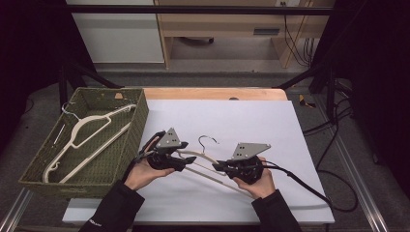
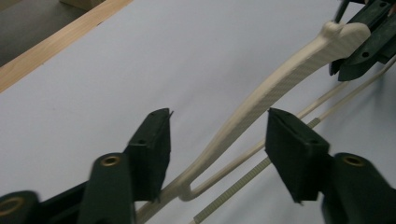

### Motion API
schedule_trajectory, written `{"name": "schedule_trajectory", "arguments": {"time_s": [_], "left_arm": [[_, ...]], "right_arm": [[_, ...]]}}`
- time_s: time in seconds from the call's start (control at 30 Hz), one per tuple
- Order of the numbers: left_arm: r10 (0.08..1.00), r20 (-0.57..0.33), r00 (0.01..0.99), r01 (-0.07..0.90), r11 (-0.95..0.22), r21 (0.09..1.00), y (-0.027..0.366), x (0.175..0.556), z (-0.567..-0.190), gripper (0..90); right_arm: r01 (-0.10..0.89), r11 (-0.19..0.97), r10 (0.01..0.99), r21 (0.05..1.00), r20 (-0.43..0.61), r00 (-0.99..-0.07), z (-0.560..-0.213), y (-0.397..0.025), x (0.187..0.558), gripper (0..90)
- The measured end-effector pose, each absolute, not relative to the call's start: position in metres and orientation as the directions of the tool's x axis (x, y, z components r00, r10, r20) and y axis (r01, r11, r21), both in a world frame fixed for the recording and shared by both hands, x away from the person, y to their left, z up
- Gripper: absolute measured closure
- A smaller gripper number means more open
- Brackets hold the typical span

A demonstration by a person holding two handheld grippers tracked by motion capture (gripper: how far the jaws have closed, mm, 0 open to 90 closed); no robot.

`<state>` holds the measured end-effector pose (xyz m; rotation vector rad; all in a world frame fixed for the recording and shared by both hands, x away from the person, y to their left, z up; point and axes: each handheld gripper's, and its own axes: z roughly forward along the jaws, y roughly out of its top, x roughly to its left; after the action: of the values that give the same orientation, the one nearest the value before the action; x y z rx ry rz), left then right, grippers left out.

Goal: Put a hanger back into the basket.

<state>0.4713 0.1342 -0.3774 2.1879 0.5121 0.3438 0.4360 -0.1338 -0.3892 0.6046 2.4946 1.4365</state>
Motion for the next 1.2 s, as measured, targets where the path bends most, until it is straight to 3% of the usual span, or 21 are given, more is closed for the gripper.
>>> {"name": "schedule_trajectory", "arguments": {"time_s": [0.13,0.3,0.6,0.9,1.2], "left_arm": [[0.448,0.065,0.892,0.231,-0.575,0.785,0.134,0.471,-0.377,59.5],[0.437,0.106,0.893,0.213,-0.618,0.757,0.133,0.466,-0.378,65.0],[0.426,0.070,0.902,0.237,-0.625,0.744,0.132,0.453,-0.379,78.2],[0.397,-0.059,0.916,0.292,-0.558,0.777,0.126,0.444,-0.385,85.3],[0.479,-0.046,0.877,0.325,-0.519,0.791,0.129,0.441,-0.380,86.4]], "right_arm": [[0.246,0.455,0.428,0.856,0.032,-0.903,-0.390,-0.132,0.436,87.0],[0.259,0.463,0.432,0.848,0.040,-0.901,-0.391,-0.132,0.437,86.3],[0.239,0.461,0.506,0.854,-0.032,-0.862,-0.391,-0.134,0.438,77.0],[0.239,0.422,0.567,0.875,-0.049,-0.822,-0.394,-0.137,0.442,56.8],[0.235,0.318,0.617,0.918,-0.013,-0.787,-0.386,-0.161,0.440,37.6]]}}
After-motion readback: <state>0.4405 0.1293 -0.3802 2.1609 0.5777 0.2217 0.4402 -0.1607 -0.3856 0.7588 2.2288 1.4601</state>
